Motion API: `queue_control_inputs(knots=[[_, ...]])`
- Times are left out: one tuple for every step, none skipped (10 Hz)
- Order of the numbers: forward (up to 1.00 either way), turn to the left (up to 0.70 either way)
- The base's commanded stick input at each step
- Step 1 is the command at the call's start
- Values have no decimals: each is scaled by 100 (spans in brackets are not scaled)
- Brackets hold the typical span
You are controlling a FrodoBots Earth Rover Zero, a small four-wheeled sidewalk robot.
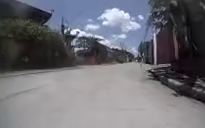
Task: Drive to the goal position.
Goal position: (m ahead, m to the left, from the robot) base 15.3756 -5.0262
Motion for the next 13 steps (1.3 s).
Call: queue_control_inputs(knots=[[85, 0], [85, -5], [85, -33], [85, -34], [85, -34], [85, -34], [85, -34], [85, -34], [85, -34], [85, -34], [85, -33], [85, -15], [85, 0]])
